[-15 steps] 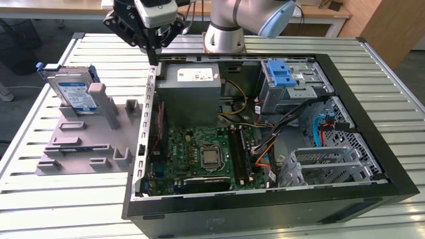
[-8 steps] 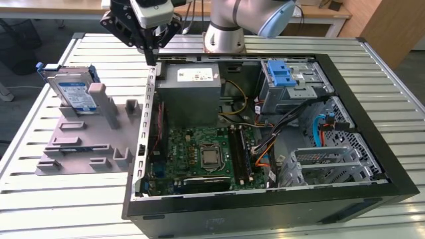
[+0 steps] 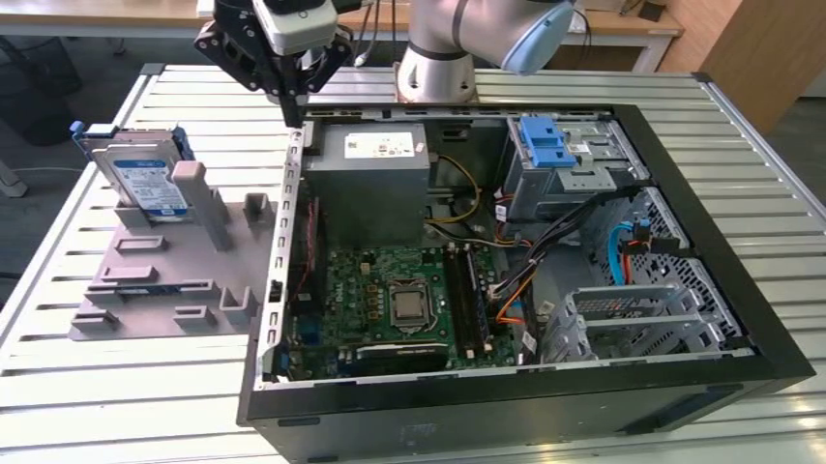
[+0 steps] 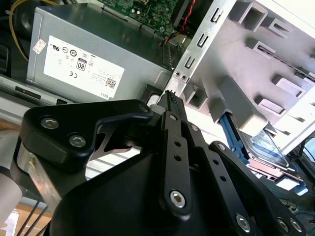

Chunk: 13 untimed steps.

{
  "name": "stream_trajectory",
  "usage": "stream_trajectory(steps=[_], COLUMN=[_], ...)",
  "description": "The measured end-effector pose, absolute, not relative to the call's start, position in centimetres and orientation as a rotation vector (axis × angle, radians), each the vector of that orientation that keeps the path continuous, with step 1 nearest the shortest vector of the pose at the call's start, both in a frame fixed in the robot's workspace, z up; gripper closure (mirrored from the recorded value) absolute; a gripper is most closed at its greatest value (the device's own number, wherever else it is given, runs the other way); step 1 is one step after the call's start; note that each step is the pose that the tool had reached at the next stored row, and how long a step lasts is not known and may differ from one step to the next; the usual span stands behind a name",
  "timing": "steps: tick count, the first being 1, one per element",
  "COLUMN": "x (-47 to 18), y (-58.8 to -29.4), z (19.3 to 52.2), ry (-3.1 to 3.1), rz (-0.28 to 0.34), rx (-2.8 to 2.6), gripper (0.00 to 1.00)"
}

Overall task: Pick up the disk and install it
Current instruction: 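Reach for the disk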

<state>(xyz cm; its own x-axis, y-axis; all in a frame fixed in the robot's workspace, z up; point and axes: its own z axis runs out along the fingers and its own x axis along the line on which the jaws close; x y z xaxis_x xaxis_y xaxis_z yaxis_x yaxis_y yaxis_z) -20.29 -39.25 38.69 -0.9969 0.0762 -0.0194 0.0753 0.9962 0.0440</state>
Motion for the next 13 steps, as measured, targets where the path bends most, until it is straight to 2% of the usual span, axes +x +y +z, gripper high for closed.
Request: stream_trajectory(steps=[13], x=[-21.5], y=[-39.2], z=[38.7], ry=[3.118], rz=[0.067], rx=[0.118], gripper=[0.89])
